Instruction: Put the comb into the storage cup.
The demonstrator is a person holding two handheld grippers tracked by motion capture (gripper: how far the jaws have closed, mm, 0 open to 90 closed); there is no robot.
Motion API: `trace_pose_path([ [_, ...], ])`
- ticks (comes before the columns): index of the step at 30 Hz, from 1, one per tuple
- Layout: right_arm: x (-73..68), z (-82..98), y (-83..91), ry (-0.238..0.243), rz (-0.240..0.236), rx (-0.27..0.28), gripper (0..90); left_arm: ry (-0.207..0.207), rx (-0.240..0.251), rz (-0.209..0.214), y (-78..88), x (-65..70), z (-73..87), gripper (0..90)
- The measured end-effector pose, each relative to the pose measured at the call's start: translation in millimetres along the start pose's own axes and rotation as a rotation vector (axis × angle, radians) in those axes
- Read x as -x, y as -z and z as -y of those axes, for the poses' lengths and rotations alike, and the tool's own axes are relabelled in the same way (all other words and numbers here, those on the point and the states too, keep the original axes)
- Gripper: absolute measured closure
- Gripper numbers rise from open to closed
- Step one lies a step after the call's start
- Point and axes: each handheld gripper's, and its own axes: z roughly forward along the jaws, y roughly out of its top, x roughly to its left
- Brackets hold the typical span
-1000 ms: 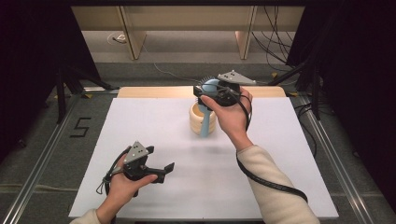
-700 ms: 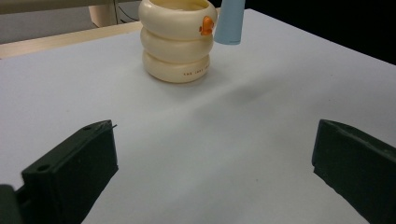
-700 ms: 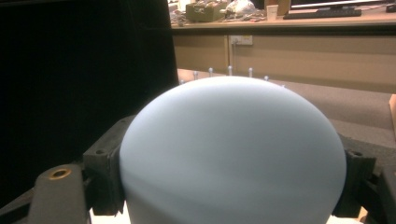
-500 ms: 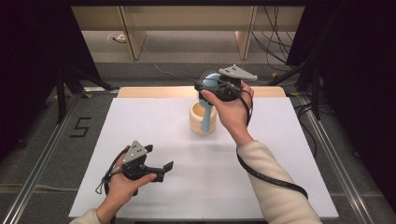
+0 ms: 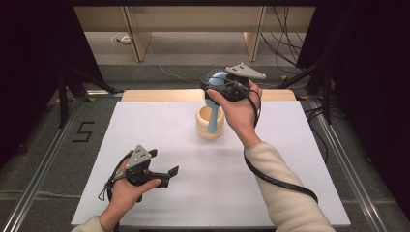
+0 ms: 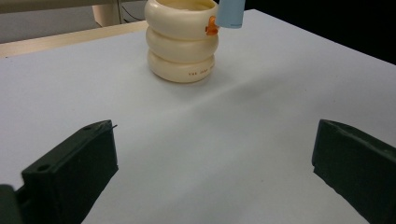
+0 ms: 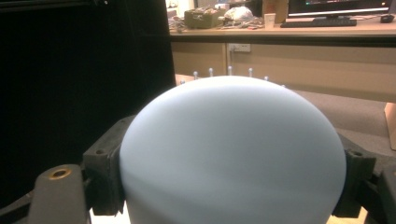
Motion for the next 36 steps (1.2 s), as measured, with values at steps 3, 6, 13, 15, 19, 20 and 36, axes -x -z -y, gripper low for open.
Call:
trace_pose_path([
  [3,-0.1,-2.9,0.2,0.002,0.000,0.001,20.7,0.004,0.004,-0.002,0.4,-0.5,-0.4,0.0],
  [6,-0.2,-5.5,1.0,0.004,0.001,0.005,20.7,0.005,0.006,-0.006,0.8,-1.4,-0.6,0.0],
  [13,0.1,-8.9,0.8,0.005,0.004,0.009,20.7,0.004,0.010,-0.010,1.2,-2.2,-1.0,0.0],
  [15,0.0,-9.9,0.5,0.005,0.004,0.012,20.7,0.004,0.009,-0.011,1.2,-2.5,-0.9,0.0],
  [19,0.2,-11.7,-0.2,0.006,0.007,0.014,20.7,0.004,0.011,-0.011,1.4,-2.7,-1.0,0.0],
  [20,0.3,-12.1,-0.4,0.006,0.008,0.015,20.7,0.004,0.011,-0.011,1.4,-2.7,-1.0,0.0],
  [36,0.3,-18.1,-2.7,0.005,0.010,0.024,20.7,0.008,0.012,-0.011,1.4,-3.1,-0.9,0.0],
])
